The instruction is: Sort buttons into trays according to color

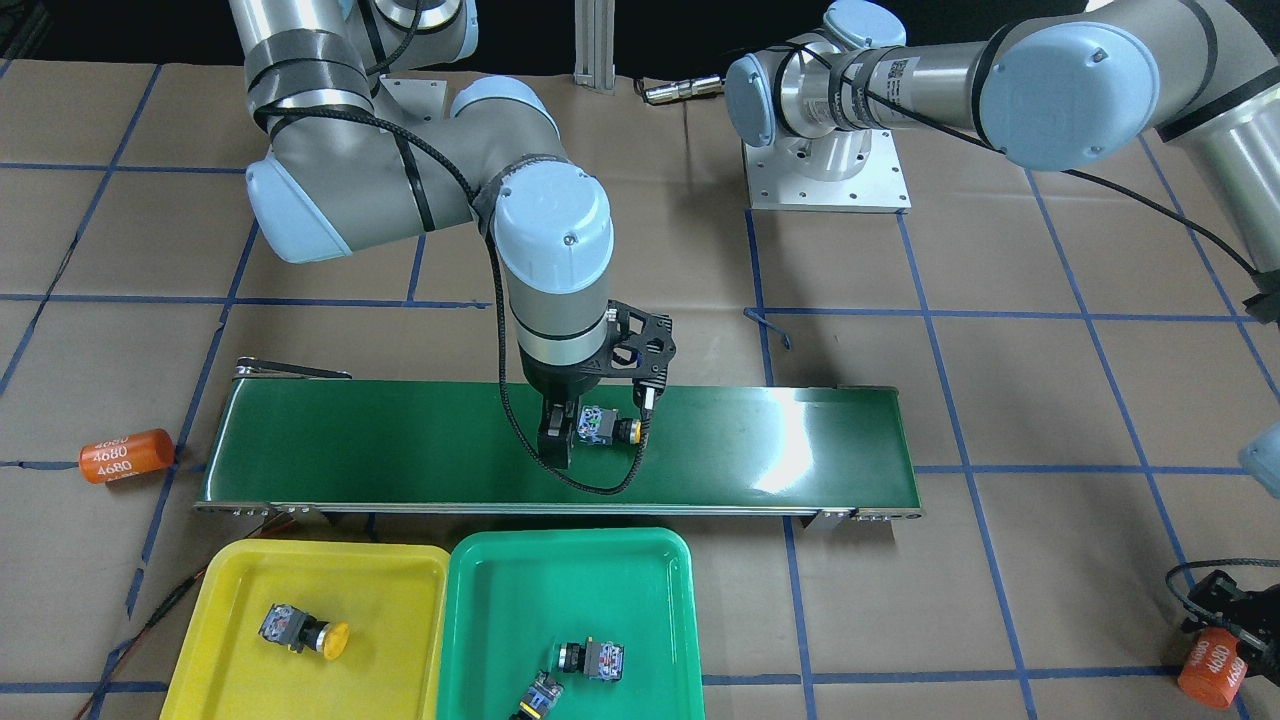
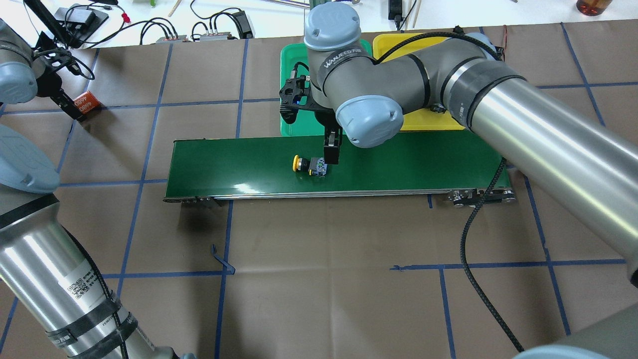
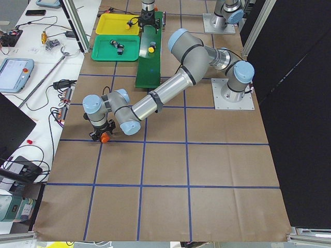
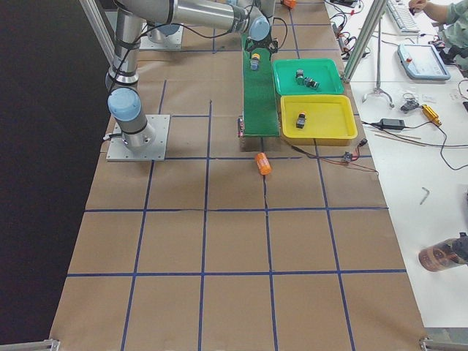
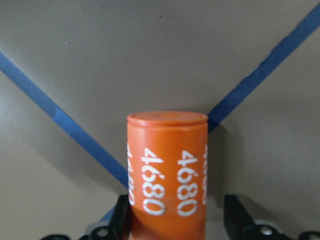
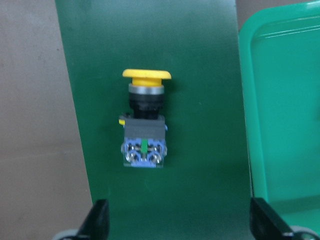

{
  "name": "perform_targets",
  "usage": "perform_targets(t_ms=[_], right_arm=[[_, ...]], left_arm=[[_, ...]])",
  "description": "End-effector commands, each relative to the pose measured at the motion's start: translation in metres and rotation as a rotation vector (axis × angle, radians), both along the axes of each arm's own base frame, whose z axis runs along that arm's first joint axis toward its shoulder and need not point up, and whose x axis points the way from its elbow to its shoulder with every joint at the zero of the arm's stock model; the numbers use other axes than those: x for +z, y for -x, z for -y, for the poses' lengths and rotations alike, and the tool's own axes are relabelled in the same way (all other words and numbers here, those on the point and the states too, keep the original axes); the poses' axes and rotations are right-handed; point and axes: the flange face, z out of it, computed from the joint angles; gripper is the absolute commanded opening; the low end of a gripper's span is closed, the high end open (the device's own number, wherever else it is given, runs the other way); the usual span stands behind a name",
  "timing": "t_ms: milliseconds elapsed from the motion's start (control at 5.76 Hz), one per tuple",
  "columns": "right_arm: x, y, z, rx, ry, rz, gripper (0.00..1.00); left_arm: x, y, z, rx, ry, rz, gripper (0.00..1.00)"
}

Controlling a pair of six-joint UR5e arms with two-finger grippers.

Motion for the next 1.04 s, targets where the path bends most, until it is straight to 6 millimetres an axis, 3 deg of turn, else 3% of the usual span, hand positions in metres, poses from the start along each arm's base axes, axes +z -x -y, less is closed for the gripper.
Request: perform_targets(t_ms=[0,174,347,521,868], right_arm=[[-0.038,-0.001,-0.013,0.017,-0.008,-0.007,1.0],[-0.052,0.009,-0.016,0.061,0.029,-0.004,1.0],[-0.057,0.02,-0.018,0.051,0.019,-0.01,1.0],[-0.058,0.031,-0.012,0.039,0.017,-0.017,0.76],[-0.053,0.088,0.012,-0.012,0.015,-0.058,0.33]], left_arm=[[0.02,0.016,-0.001,-0.021,0.0,0.002,0.0],[0.046,0.046,-0.01,-0.051,-0.023,-0.013,0.0],[0.092,0.111,-0.021,-0.121,-0.022,-0.008,0.0],[0.098,0.165,-0.04,-0.187,-0.05,-0.062,0.0],[0.113,0.247,-0.091,-0.37,-0.064,-0.126,0.0]])
